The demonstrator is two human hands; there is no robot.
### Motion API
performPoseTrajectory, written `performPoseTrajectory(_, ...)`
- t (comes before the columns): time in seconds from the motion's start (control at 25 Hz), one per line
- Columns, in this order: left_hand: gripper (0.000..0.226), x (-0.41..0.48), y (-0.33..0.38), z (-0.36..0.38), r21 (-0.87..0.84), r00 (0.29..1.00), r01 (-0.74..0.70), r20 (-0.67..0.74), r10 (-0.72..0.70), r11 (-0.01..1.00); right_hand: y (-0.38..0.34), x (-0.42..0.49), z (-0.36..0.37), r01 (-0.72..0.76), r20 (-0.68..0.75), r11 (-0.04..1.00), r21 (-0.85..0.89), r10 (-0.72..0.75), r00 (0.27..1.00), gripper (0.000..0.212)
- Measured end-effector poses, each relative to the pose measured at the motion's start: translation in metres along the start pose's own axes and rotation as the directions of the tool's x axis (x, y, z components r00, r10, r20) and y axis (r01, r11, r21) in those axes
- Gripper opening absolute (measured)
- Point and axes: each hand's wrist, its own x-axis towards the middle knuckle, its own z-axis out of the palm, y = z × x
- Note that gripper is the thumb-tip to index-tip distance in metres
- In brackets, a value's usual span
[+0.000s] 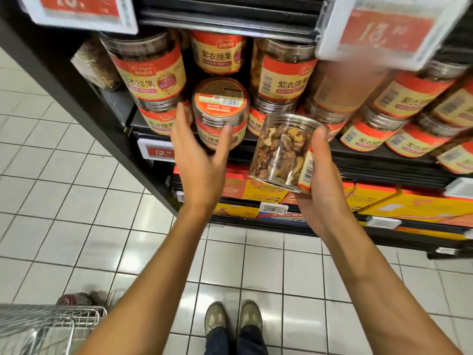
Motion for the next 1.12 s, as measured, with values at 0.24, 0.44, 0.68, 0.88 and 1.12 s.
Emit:
performPoseTrajectory(0.24, 0.059, -0.048, -0.023, 0.007, 0.284, 0.873, -0.429, 0.376, 0.312, 0.858, -0.005, -0.001, 0.003, 0.04, 0.033, 0.999, 0.022, -0.04, 0.999, 0.053)
performPoseTrajectory(0.44, 0.059, -0.036, -0.017, 0.005, 0.247, 0.851, -0.337, 0.493, 0.181, 0.909, -0.006, 0.001, 0.006, 0.05, -0.007, 0.998, -0.027, -0.05, 0.999, 0.066)
performPoseTrajectory(0.68, 0.037, -0.03, 0.042, -0.03, -0.351, 0.942, 0.276, 0.281, -0.181, 0.895, -0.006, -0.005, 0.023, 0.104, 0.011, 0.988, -0.117, -0.103, 0.995, 0.072)
performPoseTrajectory(0.88, 0.068, -0.006, 0.064, -0.036, -0.457, 0.94, 0.288, 0.301, -0.158, 0.842, -0.014, -0.016, 0.039, 0.226, 0.215, 0.973, 0.044, -0.23, 0.949, 0.062)
performPoseTrajectory(1.12, 0.052, 0.032, 0.053, -0.042, -0.399, 0.969, 0.167, 0.234, -0.076, 0.902, -0.022, -0.01, 0.052, 0.416, 0.245, 0.909, 0.002, -0.404, 0.881, 0.042)
